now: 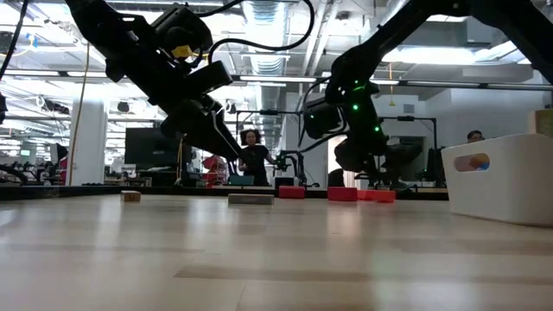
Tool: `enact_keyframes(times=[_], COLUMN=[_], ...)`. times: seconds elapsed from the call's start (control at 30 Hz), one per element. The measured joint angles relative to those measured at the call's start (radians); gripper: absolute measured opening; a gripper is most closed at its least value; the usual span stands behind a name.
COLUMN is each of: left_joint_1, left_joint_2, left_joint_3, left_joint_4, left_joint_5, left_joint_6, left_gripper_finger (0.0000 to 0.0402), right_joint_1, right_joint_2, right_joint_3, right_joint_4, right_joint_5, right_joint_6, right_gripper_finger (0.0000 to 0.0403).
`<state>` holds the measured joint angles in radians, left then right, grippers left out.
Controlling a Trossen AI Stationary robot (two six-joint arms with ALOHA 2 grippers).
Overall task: Sort blocks by size
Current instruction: Put the 8 stud orange game piece into the white bin
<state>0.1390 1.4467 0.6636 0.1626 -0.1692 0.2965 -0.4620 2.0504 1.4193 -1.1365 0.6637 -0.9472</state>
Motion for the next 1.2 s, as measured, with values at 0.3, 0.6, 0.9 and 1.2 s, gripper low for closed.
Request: enact_keyframes(times=[0.3, 0.6, 0.9, 1.2], left_joint_1=[0.0, 0.0, 0.0, 0.0], left_joint_2=[0.0, 0.0, 0.0, 0.0], left_joint_3=[0.0, 0.0, 0.0, 0.0], left_joint_4=[-0.044, -0.045, -0.044, -0.044], left_joint_5=[0.0, 0.0, 0.0, 0.0], left_joint_6=[0.001, 0.005, 0.006, 0.006], left_gripper_finger=[0.0233, 0.0233, 0.0233, 0.0233], right_joint_1=[-0.013, -0.009, -0.003, 0.086], right_joint_2=[0.0, 0.001, 0.0, -0.001], right_joint_3=[-0.073, -0.148, -0.148, -0.083], right_joint_4=[0.059, 0.219, 0.235, 0.082], right_joint_5=[-0.007, -0.005, -0.005, -0.008], right_joint_6=[-0.11, -0.206, -0.205, -0.036], right_gripper_finger=[0.0266, 0.0249, 0.012, 0.0113])
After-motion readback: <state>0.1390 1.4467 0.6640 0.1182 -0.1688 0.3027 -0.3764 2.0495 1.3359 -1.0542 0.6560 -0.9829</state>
